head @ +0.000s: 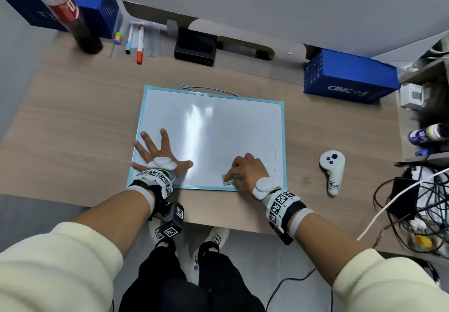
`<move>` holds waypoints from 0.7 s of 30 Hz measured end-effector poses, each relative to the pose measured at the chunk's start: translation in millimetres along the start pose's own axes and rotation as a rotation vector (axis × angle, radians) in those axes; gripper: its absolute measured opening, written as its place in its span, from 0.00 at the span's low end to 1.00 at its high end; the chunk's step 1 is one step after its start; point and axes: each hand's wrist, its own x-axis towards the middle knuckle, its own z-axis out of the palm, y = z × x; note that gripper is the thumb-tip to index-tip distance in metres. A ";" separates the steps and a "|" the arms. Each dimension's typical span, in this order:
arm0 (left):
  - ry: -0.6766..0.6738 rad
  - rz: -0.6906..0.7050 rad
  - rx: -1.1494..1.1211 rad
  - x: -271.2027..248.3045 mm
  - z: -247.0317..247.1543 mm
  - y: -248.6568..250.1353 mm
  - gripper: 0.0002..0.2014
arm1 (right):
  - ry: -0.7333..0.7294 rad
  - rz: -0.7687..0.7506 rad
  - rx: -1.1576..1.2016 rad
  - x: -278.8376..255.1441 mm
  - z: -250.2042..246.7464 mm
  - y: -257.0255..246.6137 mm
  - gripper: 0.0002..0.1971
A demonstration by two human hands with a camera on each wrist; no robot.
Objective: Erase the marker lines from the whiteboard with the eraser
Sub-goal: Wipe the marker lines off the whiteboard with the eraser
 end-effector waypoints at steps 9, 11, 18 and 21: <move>-0.016 -0.010 0.043 -0.4 -1.6 0.9 0.65 | -0.018 -0.012 0.042 3.5 12.3 -13.2 0.12; -0.009 -0.009 0.038 -0.8 -2.3 0.9 0.64 | -0.011 0.038 0.037 1.8 2.3 -1.3 0.11; 0.006 -0.026 0.028 1.0 0.1 2.1 0.65 | 0.179 0.393 0.088 -6.6 -22.8 39.4 0.11; -0.008 -0.045 0.012 3.0 -1.9 6.7 0.67 | 0.067 0.289 0.072 -21.8 -13.4 32.4 0.11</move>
